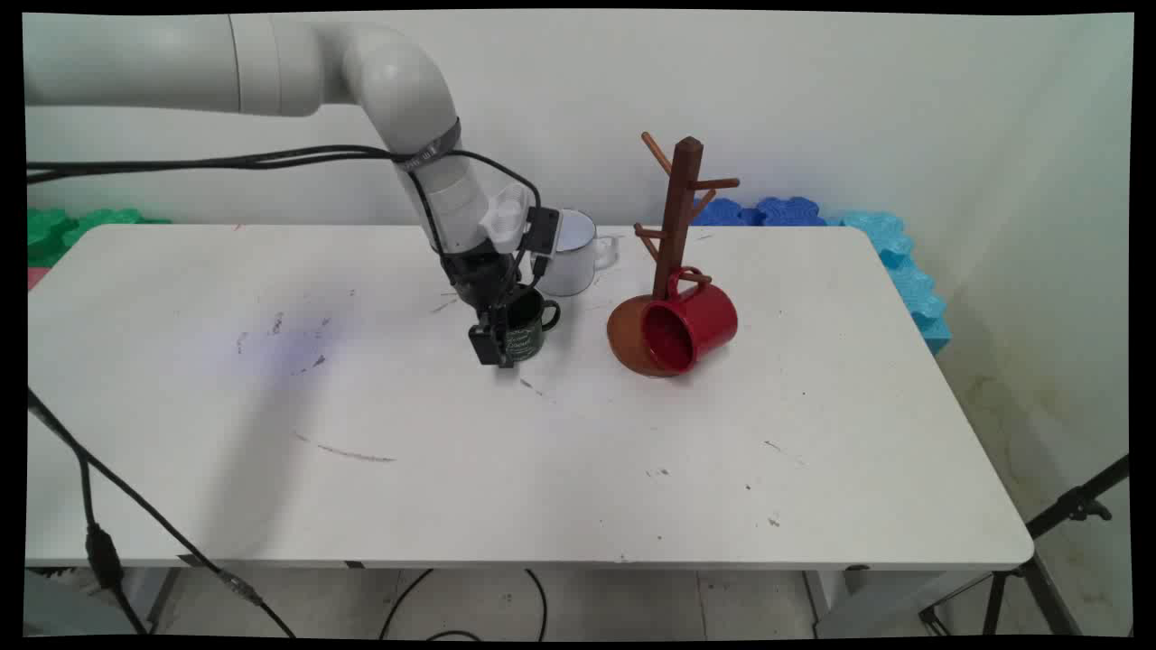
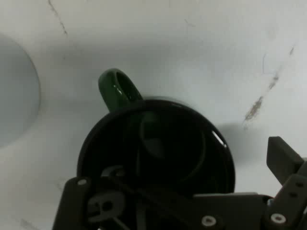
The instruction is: Pick up the red mug from the rack
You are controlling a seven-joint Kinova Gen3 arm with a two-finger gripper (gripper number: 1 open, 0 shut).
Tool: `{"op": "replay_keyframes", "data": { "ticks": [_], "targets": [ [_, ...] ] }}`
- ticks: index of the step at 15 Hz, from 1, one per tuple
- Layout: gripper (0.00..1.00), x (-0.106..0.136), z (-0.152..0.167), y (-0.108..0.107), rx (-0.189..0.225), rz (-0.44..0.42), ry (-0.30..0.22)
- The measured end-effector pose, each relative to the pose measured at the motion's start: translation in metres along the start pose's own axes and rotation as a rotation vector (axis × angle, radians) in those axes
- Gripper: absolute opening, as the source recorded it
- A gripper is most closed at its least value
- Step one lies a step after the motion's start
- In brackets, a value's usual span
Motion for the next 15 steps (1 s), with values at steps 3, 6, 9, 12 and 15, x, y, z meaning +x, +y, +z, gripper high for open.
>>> {"op": "replay_keyframes", "data": {
  "ticks": [3,6,9,12,15],
  "targets": [
    [1.00,0.002,-0.015,0.005,-0.003,-0.031,0.035],
    [1.00,0.001,-0.040,0.014,-0.010,-0.083,0.085],
    [1.00,-0.001,-0.069,0.024,-0.020,-0.151,0.160],
    [1.00,-0.005,-0.095,0.036,-0.029,-0.228,0.241],
    [1.00,-0.007,-0.108,0.046,-0.040,-0.286,0.308]
  ]
}}
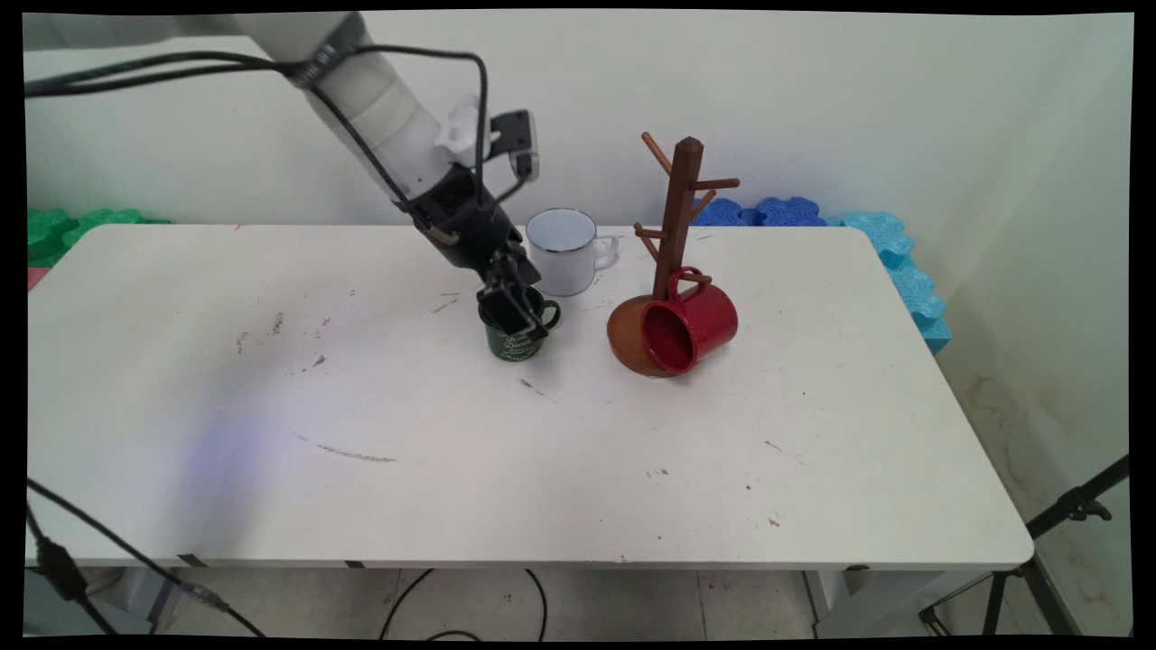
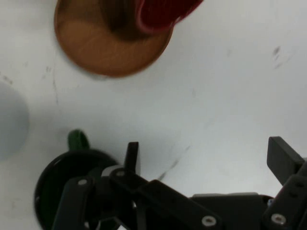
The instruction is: Pick up the red mug from the rack
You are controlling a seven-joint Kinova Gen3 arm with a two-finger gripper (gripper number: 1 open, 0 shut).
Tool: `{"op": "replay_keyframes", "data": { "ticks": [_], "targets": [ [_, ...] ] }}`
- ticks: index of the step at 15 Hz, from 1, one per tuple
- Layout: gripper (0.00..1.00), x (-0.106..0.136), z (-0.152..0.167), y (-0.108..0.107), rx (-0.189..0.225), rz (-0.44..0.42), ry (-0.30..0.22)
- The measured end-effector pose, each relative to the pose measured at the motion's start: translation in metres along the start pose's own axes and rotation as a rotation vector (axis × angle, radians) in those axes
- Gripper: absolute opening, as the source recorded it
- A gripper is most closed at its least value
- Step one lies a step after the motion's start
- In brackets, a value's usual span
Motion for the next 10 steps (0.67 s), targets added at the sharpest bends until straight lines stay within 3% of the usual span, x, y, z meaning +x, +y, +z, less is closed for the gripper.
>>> {"op": "replay_keyframes", "data": {
  "ticks": [5,10],
  "targets": [
    [1.00,-0.002,-0.010,0.019,-0.026,-0.107,0.137],
    [1.00,0.000,0.011,0.047,-0.041,-0.274,0.255]
  ]
}}
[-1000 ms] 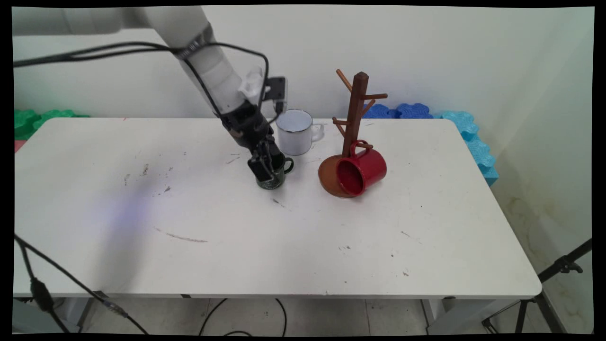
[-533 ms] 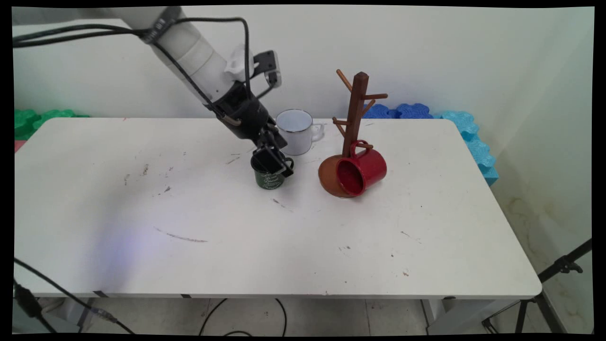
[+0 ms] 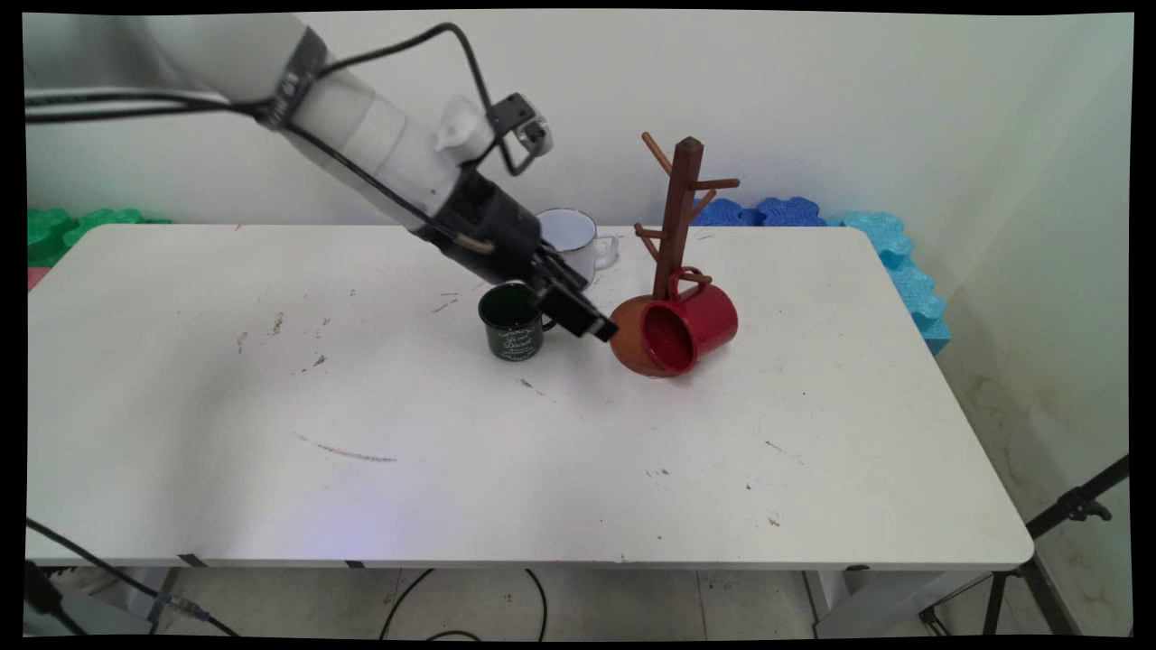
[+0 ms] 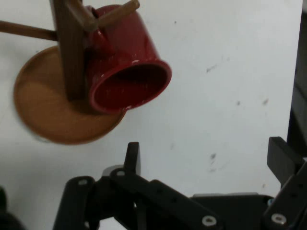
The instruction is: Pick up the red mug from the rack
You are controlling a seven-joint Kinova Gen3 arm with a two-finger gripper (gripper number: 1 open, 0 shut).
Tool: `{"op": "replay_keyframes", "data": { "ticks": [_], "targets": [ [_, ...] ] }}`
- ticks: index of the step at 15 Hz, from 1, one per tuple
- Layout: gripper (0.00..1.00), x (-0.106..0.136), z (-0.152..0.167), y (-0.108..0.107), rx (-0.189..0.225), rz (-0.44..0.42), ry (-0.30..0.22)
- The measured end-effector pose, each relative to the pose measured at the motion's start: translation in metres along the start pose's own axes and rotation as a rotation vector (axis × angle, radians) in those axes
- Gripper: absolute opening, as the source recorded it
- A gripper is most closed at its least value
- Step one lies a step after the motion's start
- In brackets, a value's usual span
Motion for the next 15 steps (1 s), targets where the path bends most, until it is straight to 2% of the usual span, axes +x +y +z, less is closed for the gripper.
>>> {"op": "replay_keyframes", "data": {
  "ticks": [6,15],
  "targets": [
    [1.00,-0.002,0.044,0.019,0.043,-0.210,0.131],
    [1.00,-0.021,0.102,0.040,0.117,-0.405,0.216]
  ]
}}
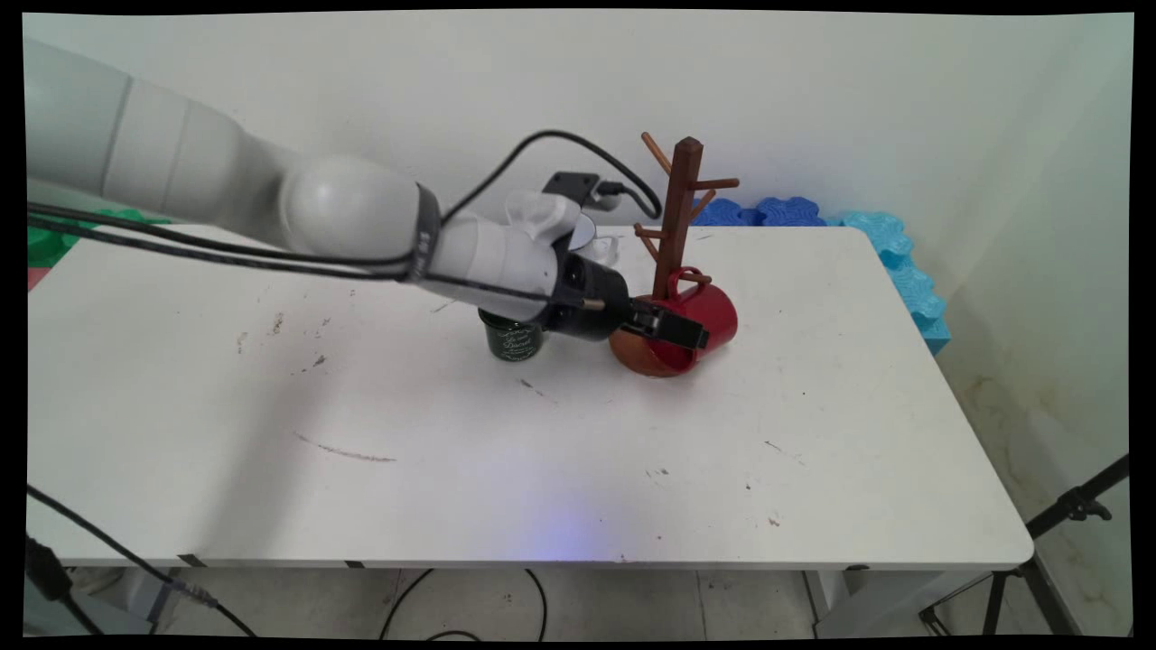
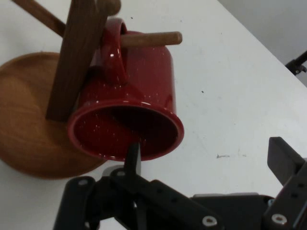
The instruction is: Pick up the red mug from the rack
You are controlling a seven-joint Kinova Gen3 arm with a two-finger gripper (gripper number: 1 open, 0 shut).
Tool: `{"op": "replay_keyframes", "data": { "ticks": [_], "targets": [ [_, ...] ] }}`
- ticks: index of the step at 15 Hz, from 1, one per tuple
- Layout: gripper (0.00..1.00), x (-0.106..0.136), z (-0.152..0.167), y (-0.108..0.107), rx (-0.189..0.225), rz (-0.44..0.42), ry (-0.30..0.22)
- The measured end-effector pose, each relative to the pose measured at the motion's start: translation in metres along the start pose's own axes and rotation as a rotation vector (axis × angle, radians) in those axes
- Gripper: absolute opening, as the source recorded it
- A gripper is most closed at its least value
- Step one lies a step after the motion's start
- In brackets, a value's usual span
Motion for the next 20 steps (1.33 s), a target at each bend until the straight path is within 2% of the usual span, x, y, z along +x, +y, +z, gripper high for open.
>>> {"op": "replay_keyframes", "data": {
  "ticks": [6,20],
  "targets": [
    [1.00,-0.018,0.025,0.009,0.012,-0.063,0.040],
    [1.00,-0.032,0.078,0.013,0.031,-0.102,0.139]
  ]
}}
